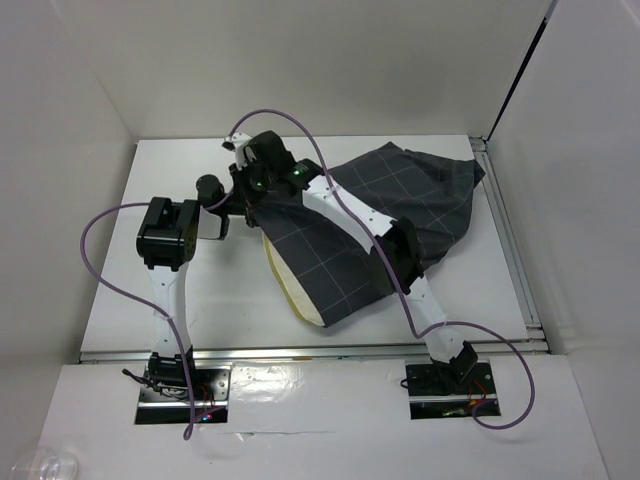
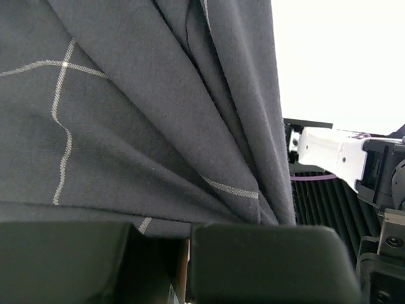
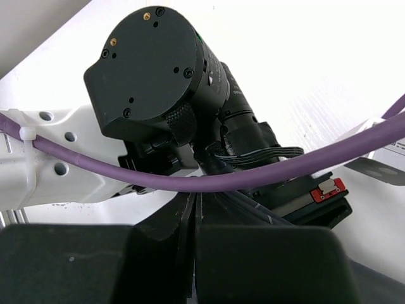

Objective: Put the pillow into the pillowcase

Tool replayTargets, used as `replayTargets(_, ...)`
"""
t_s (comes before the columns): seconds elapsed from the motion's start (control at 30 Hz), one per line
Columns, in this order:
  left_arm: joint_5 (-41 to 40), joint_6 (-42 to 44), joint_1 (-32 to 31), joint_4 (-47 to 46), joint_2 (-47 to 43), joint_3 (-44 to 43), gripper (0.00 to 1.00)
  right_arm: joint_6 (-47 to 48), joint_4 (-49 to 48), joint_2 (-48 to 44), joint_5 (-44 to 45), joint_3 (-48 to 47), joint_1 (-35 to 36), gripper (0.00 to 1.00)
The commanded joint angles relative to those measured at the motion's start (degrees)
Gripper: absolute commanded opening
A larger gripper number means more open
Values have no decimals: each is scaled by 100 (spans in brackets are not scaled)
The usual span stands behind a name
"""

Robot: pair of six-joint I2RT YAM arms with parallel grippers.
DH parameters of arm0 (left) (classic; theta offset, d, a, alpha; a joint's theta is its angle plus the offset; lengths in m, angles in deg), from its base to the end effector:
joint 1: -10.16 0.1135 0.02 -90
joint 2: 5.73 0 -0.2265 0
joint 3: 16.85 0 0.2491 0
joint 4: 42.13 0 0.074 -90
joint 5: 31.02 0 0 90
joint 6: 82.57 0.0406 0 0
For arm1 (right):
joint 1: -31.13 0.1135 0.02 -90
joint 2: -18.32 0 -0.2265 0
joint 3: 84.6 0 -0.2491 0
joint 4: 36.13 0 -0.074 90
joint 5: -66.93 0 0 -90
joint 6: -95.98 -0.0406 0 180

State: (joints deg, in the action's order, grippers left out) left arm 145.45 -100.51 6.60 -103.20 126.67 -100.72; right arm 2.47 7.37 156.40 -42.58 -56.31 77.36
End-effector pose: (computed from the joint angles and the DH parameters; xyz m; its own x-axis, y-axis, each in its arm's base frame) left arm 0.4091 -0.0661 0.1107 -0.9955 0.0032 0.0945 -0.0945 -0.0131 -0.9954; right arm 0.3554 0.3906 0.2676 -0.3978 -0.3319 -0.8553 -0.8583 0.4641 0.2191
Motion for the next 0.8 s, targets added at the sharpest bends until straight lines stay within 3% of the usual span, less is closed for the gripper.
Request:
replayTargets(0.0,-781,396,-401,-323,-135,50,0,-308,-1884,-660,-1187,-206,887,0)
replayTargets(0.13,-965,703,-340,-86,-188,155,0,-308,-2251,-887,-1187,4,835,0)
replayTargets(0.2,-1070,1247,-225,615,-328,216,3,-308,-2419,-1028,-1117,180,834,0)
replayTargets(0.27,-1211,1835,-23,1475,-381,217,25,-256,-2482,-1143,-977,313,834,0)
replayTargets(0.3,-1273,2595,64,2628,-538,112,36,-186,-2482,-1221,-898,313,773,0)
replayTargets(0.33,-1482,3020,257,3171,-627,59,43,-133,-2368,-1292,-827,365,712,0)
replayTargets(0.43,-1957,4516,652,5145,-1021,-152,48,-80,-2245,-1459,-555,523,493,0)
replayTargets(0.6,-2433,6175,1058,6970,-1488,-346,51,209,-2122,-1687,-73,726,44,0)
replayTargets(0.7,-2522,6540,1260,7324,-1927,-241,51,307,-2069,-1688,130,726,-150,0)
replayTargets(0.77,-2085,6409,1340,6957,-2121,13,51,429,-2068,-1741,192,726,-308,0)
